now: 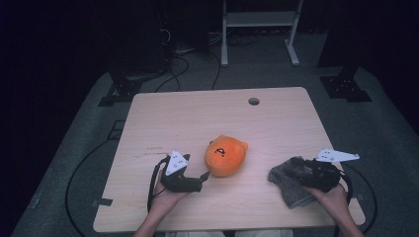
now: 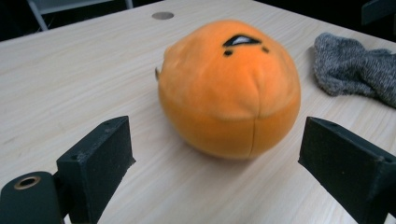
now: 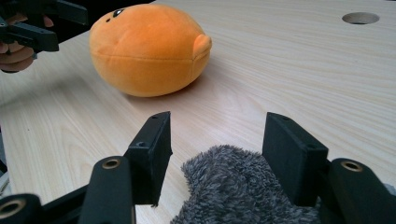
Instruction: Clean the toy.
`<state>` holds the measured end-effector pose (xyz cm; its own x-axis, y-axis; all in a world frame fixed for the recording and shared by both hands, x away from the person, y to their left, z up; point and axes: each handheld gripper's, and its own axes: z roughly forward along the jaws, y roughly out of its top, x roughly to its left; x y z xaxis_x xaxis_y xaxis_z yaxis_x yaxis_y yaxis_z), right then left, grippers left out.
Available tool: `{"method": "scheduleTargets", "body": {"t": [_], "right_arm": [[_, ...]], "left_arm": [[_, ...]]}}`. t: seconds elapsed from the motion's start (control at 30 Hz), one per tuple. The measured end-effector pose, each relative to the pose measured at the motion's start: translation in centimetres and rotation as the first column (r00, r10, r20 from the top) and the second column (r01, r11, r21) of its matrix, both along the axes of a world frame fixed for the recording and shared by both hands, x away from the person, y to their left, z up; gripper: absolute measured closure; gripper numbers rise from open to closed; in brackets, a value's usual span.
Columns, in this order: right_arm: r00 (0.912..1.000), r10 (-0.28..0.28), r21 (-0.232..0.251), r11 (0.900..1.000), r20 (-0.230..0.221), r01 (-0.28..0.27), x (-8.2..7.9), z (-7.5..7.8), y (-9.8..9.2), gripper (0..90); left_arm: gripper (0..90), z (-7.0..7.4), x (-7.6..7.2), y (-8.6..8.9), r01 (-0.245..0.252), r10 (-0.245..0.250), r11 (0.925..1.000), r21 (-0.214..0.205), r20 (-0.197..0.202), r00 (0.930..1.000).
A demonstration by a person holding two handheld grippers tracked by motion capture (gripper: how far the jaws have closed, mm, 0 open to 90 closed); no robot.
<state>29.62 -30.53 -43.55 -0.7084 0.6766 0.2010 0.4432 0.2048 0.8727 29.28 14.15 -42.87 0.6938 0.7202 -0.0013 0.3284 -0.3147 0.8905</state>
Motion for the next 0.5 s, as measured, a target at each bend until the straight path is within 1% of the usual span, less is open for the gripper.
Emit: {"method": "scheduleTargets", "body": {"t": [0.07,0.13,0.2,0.27,0.3,0.4,0.43,0.47,0.5], "right_arm": [[1.0000,0.002,-0.006,1.0000,-0.001,-0.002,0.0,0.0,0.1,40.9],[1.0000,0.003,-0.010,0.9999,-0.003,-0.003,0.0,-0.1,0.1,40.9],[1.0000,0.005,-0.017,0.9998,-0.004,-0.005,0.0,-0.1,0.2,40.8],[1.0000,0.007,-0.019,0.9998,-0.006,-0.008,-0.1,-0.2,0.3,40.8],[1.0000,0.007,-0.020,0.9998,-0.001,-0.007,-0.1,-0.3,0.4,40.8],[1.0000,0.006,-0.037,0.9993,-0.006,-0.006,-0.3,-0.6,0.6,40.9],[1.0000,0.005,-0.042,0.9991,-0.001,-0.005,-0.3,-0.6,0.7,41.0],[1.0000,0.006,-0.041,0.9991,0.001,-0.006,-0.4,-0.6,0.7,41.0],[1.0000,0.008,-0.040,0.9992,0.001,-0.008,-0.4,-0.6,0.8,40.9]], "left_arm": [[8.8,-0.2,-0.3,0.6,-0.007,0.007,1.0000,-0.006,-0.004,1.0000],[8.8,-0.4,-0.7,1.2,-0.001,0.001,0.9999,-0.011,-0.014,0.9999],[8.7,-0.7,-1.1,1.7,-0.008,0.008,1.0000,-0.003,-0.012,0.9999],[8.8,-0.9,-1.4,2.2,-0.013,0.013,0.9999,-0.006,-0.018,0.9997],[8.7,-0.9,-1.6,2.5,-0.020,0.020,0.9997,-0.016,-0.010,0.9998],[8.7,-1.0,-1.6,2.8,-0.032,0.032,0.9991,-0.030,0.003,0.9995],[8.7,-1.1,-1.6,2.9,-0.037,0.037,0.9986,-0.038,0.002,0.9993],[8.7,-1.2,-1.5,2.9,-0.033,0.033,0.9987,-0.040,-0.001,0.9994],[8.7,-1.3,-1.3,2.9,-0.033,0.033,0.9989,-0.032,-0.002,0.9995]]}}
